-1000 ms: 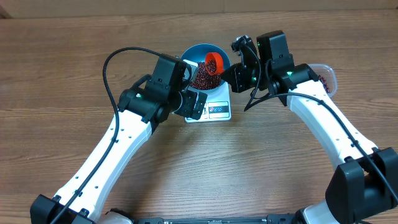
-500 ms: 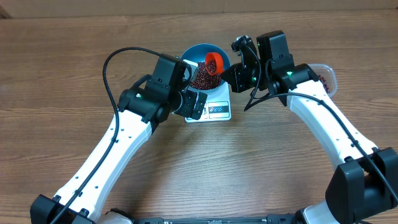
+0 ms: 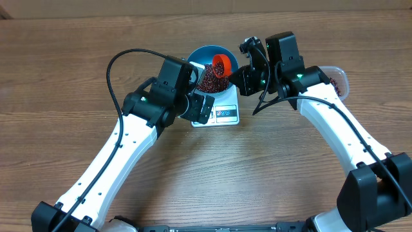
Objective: Scoop item into bowl and weigh 150g on scale
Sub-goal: 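Keep tipping the scoop slowly until the scale reads 150 g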
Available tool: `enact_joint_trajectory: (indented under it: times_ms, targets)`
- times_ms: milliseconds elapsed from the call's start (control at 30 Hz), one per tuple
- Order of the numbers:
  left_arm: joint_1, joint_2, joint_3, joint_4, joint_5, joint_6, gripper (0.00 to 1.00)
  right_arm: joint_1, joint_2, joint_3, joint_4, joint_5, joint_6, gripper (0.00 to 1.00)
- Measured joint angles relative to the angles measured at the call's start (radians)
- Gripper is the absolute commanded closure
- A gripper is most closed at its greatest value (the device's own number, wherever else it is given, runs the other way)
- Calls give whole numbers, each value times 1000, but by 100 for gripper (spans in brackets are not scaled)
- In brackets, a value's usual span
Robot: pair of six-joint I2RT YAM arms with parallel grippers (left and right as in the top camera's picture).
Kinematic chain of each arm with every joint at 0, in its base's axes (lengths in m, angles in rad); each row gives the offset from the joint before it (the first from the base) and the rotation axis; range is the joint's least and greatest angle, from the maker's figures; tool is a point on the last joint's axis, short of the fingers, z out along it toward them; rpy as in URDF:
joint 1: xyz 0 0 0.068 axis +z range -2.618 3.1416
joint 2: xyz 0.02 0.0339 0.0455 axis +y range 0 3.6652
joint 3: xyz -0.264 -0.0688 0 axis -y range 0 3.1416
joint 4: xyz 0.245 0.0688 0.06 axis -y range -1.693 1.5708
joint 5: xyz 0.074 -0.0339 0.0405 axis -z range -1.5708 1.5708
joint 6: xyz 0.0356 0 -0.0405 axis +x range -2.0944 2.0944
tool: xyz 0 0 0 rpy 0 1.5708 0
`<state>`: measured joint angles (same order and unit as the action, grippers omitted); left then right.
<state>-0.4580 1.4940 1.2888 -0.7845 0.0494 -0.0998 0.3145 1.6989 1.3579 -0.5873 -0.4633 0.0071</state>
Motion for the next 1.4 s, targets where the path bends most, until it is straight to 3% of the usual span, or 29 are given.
enact_joint_trajectory:
  times_ms: [1400]
  targets:
    - [0, 0, 0, 0, 0, 0, 0, 0, 0, 0, -26, 34, -33, 96]
